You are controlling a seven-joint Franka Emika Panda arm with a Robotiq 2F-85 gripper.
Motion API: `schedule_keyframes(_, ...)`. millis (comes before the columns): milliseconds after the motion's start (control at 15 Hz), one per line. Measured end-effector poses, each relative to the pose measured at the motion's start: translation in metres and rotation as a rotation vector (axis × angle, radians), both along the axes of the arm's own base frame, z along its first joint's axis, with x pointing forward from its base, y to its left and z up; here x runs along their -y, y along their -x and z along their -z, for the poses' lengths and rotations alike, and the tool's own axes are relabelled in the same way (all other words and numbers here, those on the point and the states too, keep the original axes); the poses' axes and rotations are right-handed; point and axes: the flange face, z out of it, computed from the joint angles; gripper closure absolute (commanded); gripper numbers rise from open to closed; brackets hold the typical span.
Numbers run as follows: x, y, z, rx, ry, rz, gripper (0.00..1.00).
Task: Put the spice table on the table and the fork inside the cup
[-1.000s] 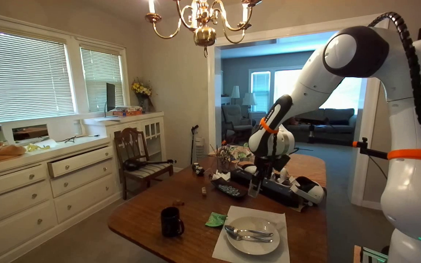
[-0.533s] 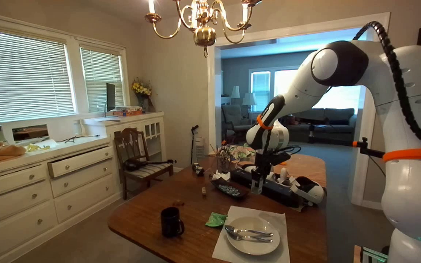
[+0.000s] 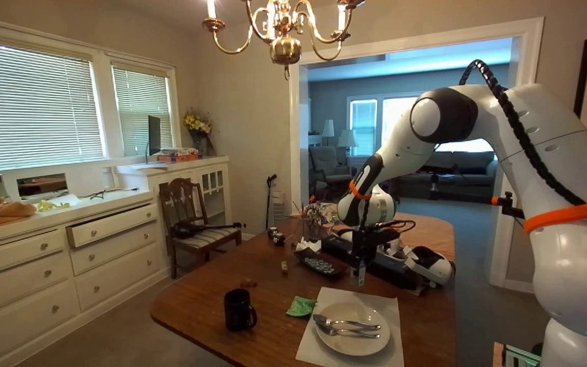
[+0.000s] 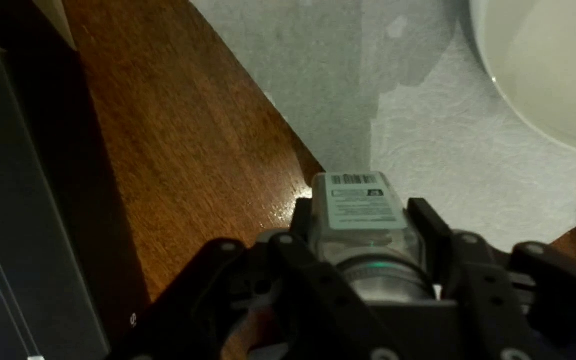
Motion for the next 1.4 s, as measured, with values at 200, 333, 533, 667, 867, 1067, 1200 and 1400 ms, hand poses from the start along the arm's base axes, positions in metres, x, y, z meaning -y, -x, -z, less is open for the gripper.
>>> schedule_keyframes(200, 0.005, -0.006, 0.013, -0.013, 0.009, 0.036, 0.75)
schedule_keyframes(333, 0.007, -0.009, 0.019, -0.021, 0.015, 0.054, 0.75)
schedule_keyframes(533, 0.009, -0.013, 0.026, -0.032, 0.029, 0.070, 0.75)
schedule_keyframes(667, 0.011, -0.015, 0.029, -0.038, 0.038, 0.074, 0.75)
schedule_keyframes(867, 0.013, -0.016, 0.032, -0.045, 0.049, 0.080, 0.24)
schedule_keyframes(1067, 0.012, -0.017, 0.032, -0.048, 0.055, 0.074, 0.02)
schedule_keyframes(1200, 0.007, -0.019, 0.032, -0.048, 0.053, 0.066, 0.00)
schedule_keyframes(1400, -0.008, -0.018, 0.028, -0.050, 0.049, 0.045, 0.00)
